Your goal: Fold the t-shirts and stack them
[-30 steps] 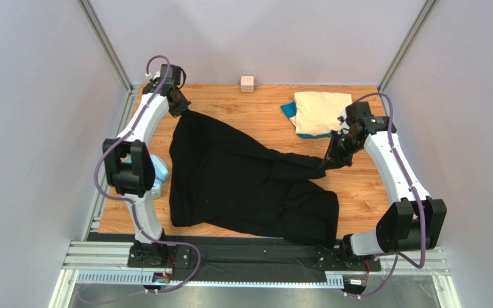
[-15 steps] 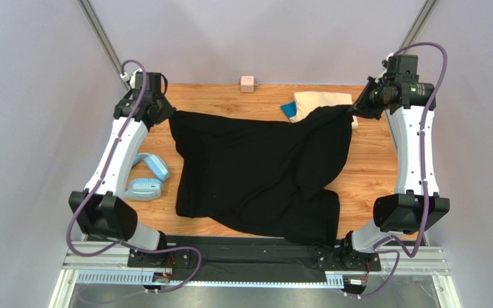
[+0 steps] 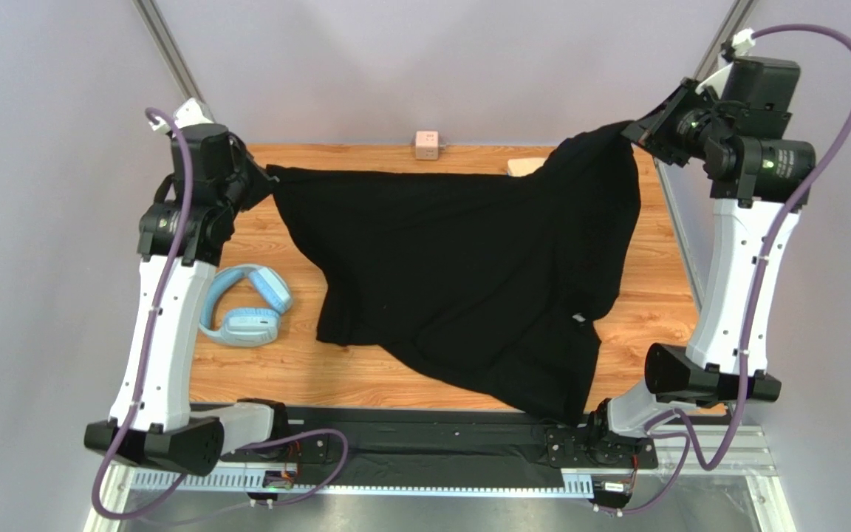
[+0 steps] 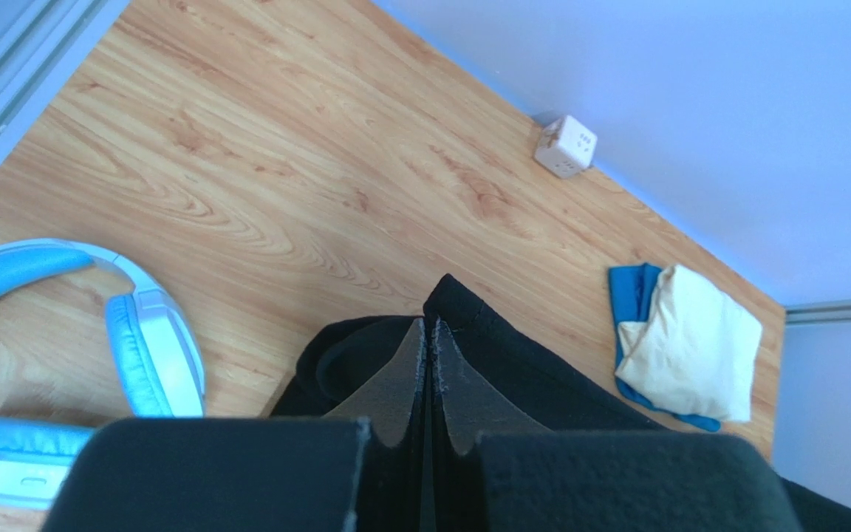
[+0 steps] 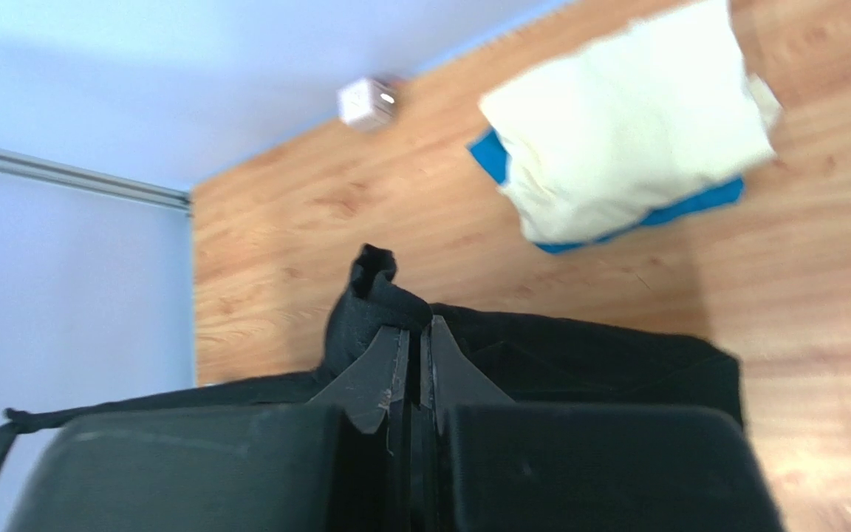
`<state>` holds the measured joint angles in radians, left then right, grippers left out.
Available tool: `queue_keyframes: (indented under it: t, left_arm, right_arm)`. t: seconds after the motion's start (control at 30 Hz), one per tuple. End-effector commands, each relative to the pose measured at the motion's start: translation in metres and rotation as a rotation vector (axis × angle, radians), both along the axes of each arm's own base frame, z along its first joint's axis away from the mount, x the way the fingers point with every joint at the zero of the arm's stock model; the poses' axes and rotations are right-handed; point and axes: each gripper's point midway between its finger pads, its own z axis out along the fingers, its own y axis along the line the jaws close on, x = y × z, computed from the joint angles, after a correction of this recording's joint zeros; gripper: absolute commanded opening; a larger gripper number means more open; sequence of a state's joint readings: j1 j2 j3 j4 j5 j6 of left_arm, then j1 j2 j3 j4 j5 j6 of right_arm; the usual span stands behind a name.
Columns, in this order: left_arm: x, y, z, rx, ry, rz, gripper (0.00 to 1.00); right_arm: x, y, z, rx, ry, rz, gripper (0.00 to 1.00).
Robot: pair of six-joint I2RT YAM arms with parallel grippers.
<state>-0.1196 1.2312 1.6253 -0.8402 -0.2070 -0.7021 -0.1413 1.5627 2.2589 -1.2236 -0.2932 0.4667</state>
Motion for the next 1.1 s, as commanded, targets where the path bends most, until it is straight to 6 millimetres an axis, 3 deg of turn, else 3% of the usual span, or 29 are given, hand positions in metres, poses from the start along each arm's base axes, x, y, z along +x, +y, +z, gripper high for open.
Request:
queue_keyframes:
  t: [0.0,0.17,0.2,0.4,0.6,0.83,0.93,1.07]
  left_arm:
    - [-0.045,0.008,0.046,0.021,-0.127,-0.006,0.00]
    - [-0.093,0.018,0.066,0.045,-0.198,0.005,0.00]
    - [-0.106,0.020,0.072,0.041,-0.227,0.009,0.00]
    - [-0.150,0.029,0.088,0.043,-0.287,0.026,0.00]
    - [-0.178,0.034,0.103,0.042,-0.340,0.035,0.00]
    - [-0.197,0.036,0.125,0.039,-0.385,0.037,0.00]
    - [-0.198,0.038,0.126,0.058,-0.379,0.039,0.00]
    - [-0.185,0.038,0.113,0.081,-0.319,0.040,0.00]
  right_arm:
    - [-0.042,0.021,0.090,0.044,-0.280,0.067,0.00]
    - [-0.091,0.035,0.132,0.034,-0.434,0.114,0.00]
    - [-0.109,0.038,0.143,0.021,-0.483,0.120,0.00]
    - [-0.180,0.045,0.196,-0.045,-0.722,0.109,0.00]
    - [-0.224,0.033,0.219,-0.097,-0.855,-0.002,0.00]
    - [-0.250,0.025,0.229,-0.124,-0.921,-0.069,0.00]
    - [-0.248,0.021,0.226,-0.134,-0.910,-0.088,0.00]
    - [-0.225,0.014,0.214,-0.141,-0.844,-0.110,0.00]
